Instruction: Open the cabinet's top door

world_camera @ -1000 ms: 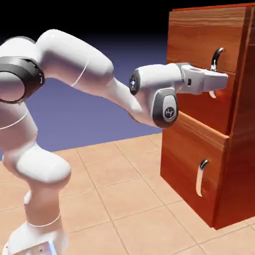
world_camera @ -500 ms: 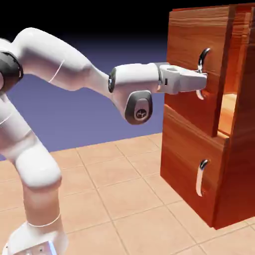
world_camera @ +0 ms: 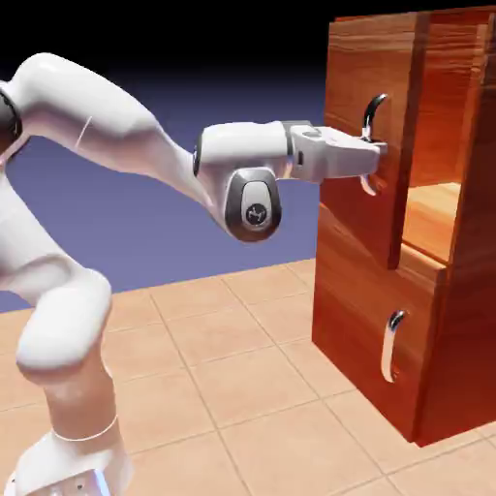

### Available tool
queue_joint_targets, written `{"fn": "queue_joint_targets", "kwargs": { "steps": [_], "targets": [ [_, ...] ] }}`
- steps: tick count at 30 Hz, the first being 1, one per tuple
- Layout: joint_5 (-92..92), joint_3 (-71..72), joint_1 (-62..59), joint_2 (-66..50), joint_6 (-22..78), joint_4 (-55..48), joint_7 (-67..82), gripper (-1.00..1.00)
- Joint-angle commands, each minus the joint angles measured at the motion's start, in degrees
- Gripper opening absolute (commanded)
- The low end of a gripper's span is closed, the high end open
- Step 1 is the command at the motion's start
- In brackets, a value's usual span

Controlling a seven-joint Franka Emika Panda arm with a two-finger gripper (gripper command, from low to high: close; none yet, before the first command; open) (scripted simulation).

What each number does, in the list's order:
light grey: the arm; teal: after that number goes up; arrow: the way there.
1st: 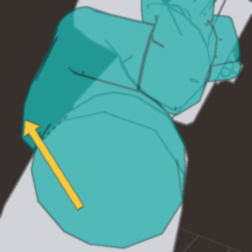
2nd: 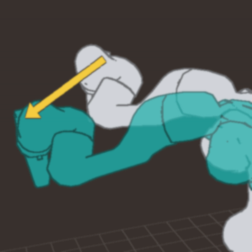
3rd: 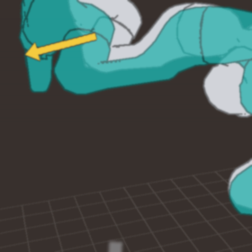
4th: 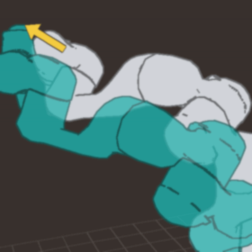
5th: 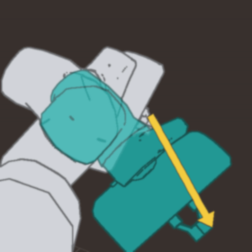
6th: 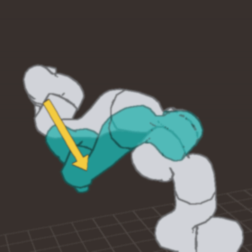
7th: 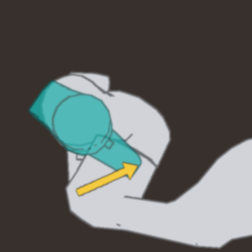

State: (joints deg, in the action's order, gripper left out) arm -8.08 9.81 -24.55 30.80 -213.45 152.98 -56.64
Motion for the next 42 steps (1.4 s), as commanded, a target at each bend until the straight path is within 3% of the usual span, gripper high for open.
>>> {"fn": "queue_joint_targets", "kwargs": {
  "steps": [1,7,12,20,31,42],
  "targets": [
    [-1.11,1.35,-2.09,0.26,-0.25,-0.07,-1.63,-1.0],
    [-13.33,7.88,-14.5,1.24,-1.86,-1.25,-15.54,-1.0],
    [-13.17,13.77,-21.34,10.2,0.9,2.7,-22.16,-1.0],
    [-28.17,18.31,-33.29,16.37,-0.63,1.82,-41.1,-1.0],
    [-26.84,16.86,-22.23,38.53,22.66,10.16,-47.79,-1.0],
    [-22.83,22.76,-10.57,52.99,50.06,10.7,-50.96,-1.0]
  ]
}}
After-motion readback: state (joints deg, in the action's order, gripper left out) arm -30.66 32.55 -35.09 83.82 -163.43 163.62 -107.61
